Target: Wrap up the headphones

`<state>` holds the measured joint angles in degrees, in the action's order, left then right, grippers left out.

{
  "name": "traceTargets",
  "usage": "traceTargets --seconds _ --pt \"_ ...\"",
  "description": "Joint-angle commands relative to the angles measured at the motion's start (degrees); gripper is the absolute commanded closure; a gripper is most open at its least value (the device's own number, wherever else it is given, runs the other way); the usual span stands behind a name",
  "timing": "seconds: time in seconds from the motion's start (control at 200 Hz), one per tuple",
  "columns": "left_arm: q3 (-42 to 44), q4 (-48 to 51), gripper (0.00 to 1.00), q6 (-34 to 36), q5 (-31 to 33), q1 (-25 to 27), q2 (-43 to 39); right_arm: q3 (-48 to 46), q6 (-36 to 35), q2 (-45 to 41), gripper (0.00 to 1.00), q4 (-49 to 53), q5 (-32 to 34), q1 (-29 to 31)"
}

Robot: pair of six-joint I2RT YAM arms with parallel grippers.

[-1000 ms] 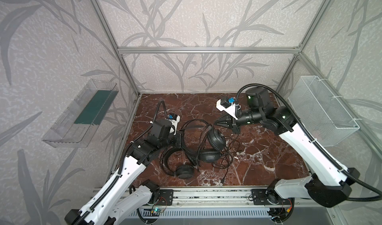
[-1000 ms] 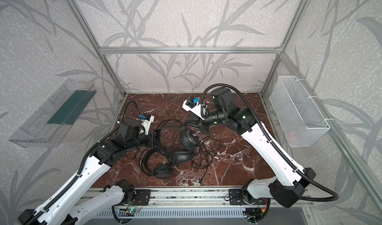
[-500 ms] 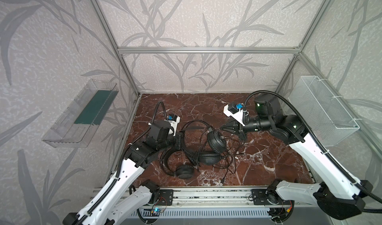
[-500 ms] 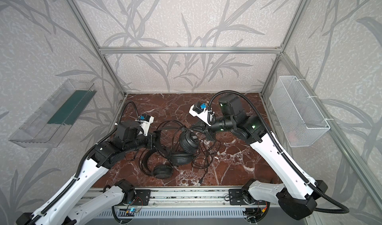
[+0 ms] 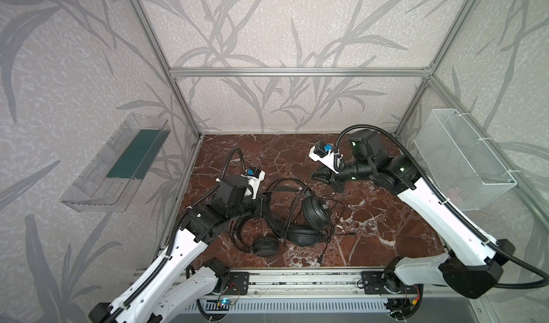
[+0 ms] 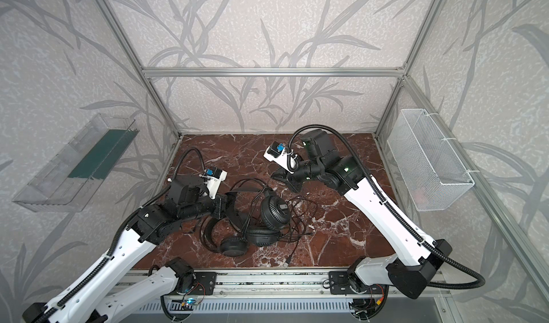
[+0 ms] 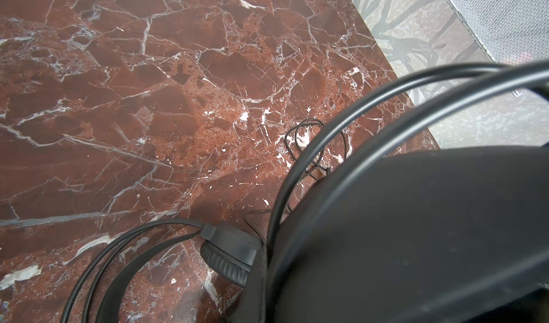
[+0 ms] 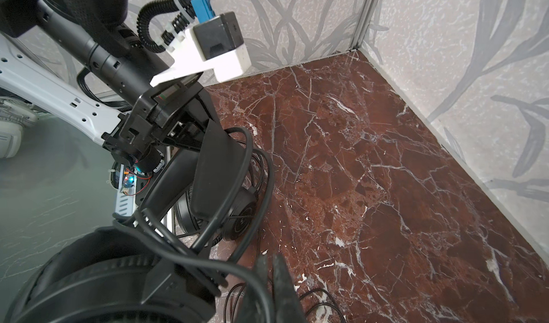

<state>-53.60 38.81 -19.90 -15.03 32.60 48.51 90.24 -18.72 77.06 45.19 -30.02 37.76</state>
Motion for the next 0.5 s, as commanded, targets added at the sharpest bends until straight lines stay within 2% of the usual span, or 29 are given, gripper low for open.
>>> traceTargets --seconds 0.0,0.22,0.35,0.5 --pt "0.09 -1.33 1.0 1.27 -3.99 0.7 -0.15 1.01 1.67 0.04 0.91 -3.53 -0.73 -0.81" --pt "0.2 -1.16 1.0 1.09 -5.24 0.8 0.26 4.27 2.35 2.63 0.91 -4.67 -4.1 -0.84" --pt "0.17 -1.18 1.0 1.18 -5.5 1.06 0.09 4.62 1.55 4.5 0.9 -3.83 -0.37 -0.8" --pt "0.09 -1.3 1.0 1.35 -5.71 1.14 -0.41 2.26 1.7 4.54 0.8 -4.66 2.87 -0.84"
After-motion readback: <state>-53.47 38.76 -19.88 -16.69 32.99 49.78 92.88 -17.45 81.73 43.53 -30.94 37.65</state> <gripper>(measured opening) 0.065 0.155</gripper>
